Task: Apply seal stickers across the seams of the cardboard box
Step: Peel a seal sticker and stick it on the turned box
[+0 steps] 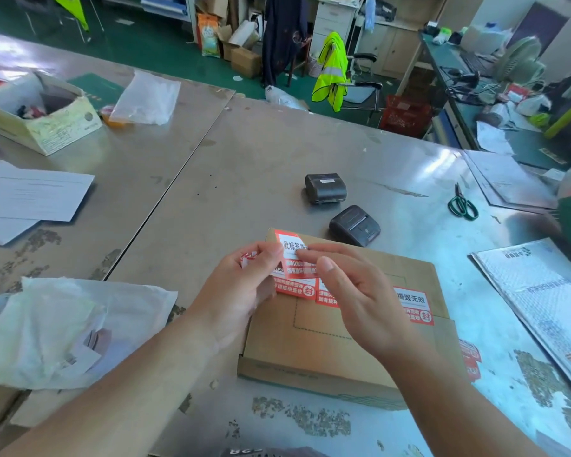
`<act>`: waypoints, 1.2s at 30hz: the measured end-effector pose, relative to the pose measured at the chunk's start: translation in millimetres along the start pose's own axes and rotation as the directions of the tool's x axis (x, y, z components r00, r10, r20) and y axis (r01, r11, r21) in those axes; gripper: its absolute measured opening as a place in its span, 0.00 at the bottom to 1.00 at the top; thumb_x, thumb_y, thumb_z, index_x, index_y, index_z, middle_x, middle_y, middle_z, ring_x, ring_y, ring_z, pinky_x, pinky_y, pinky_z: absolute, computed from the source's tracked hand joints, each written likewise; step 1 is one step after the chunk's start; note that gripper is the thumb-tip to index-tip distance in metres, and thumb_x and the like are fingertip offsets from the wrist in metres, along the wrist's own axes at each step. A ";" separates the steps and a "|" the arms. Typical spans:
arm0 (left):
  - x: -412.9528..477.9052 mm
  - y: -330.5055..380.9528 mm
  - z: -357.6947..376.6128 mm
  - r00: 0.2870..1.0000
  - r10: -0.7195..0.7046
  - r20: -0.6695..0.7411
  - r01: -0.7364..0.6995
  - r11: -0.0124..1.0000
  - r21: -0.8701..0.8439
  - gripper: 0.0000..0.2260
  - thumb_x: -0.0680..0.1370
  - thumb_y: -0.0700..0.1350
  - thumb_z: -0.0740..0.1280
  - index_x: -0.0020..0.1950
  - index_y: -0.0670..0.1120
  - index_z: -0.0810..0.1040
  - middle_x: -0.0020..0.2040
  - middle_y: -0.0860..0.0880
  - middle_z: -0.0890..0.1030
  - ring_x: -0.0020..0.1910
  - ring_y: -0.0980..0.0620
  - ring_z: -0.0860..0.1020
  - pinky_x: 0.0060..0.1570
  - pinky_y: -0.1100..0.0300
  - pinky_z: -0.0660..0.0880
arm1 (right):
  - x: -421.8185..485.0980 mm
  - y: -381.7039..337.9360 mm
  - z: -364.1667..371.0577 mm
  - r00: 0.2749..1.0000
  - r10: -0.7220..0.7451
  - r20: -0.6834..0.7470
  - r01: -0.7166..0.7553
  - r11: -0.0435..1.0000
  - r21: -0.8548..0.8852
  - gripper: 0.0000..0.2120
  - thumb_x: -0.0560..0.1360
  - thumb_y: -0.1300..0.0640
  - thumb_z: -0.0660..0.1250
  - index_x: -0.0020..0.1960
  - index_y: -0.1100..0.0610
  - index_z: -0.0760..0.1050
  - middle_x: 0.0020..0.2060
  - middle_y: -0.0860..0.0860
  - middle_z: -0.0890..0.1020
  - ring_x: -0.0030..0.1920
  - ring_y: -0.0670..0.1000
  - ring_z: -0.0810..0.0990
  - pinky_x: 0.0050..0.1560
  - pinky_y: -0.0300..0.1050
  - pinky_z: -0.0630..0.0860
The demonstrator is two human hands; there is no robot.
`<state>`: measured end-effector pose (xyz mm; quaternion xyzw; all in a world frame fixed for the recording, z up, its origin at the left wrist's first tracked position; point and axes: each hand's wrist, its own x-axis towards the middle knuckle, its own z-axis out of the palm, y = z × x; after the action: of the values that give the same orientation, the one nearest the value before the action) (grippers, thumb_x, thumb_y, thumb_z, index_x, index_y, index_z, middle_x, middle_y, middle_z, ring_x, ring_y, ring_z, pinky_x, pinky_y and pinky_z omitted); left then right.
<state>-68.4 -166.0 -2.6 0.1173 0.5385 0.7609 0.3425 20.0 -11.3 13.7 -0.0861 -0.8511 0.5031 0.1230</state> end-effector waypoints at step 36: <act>-10.5 -15.3 -24.6 0.998 0.060 0.013 -0.058 0.992 -0.110 0.38 0.61 0.63 0.79 0.51 0.33 0.74 0.51 0.30 0.73 0.43 0.38 0.61 0.35 0.61 0.69 | -11.2 -19.5 11.4 0.987 -0.053 0.155 0.025 0.984 0.175 0.22 0.80 0.41 0.54 0.59 0.45 0.84 0.57 0.42 0.80 0.60 0.50 0.80 0.57 0.42 0.73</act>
<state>-68.0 -188.1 -24.0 0.1203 0.4896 0.7980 0.3301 26.9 -33.2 24.1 -0.0182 -0.8129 0.5776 0.0718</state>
